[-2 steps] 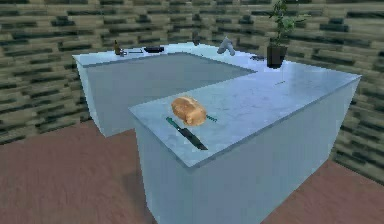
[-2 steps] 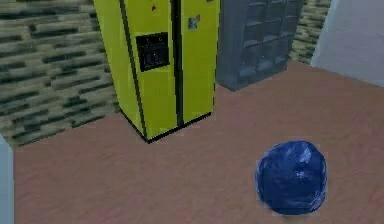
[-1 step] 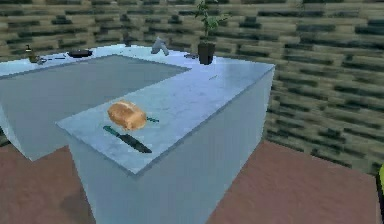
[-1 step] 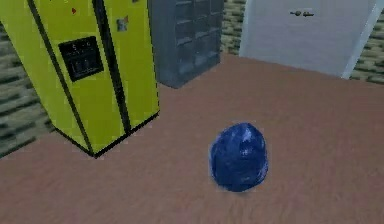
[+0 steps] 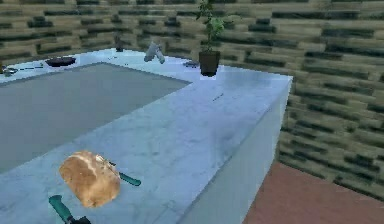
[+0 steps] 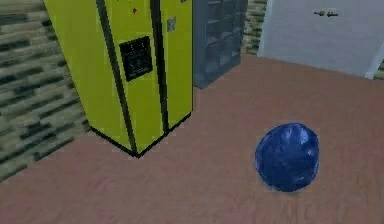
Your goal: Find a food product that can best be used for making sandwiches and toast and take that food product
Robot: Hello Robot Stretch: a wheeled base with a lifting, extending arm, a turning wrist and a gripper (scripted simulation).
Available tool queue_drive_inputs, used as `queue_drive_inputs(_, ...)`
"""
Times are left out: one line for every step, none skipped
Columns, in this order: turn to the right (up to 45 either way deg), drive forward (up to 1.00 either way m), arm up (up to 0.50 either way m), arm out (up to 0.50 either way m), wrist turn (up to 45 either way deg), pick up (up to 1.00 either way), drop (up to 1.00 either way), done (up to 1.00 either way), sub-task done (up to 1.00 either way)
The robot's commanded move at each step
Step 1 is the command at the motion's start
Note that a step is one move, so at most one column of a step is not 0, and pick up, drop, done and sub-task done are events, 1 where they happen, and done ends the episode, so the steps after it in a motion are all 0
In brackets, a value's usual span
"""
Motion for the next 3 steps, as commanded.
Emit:
queue_drive_inputs(-45.0, 0.0, 0.0, 0.0, 0.0, 0.0, 0.0, 0.0, 0.0)
queue_drive_inputs(-45.0, 0.0, 0.0, 0.0, 0.0, 0.0, 0.0, 0.0, 0.0)
queue_drive_inputs(-30.0, 0.0, 0.0, 0.0, 0.0, 0.0, 0.0, 0.0, 0.0)
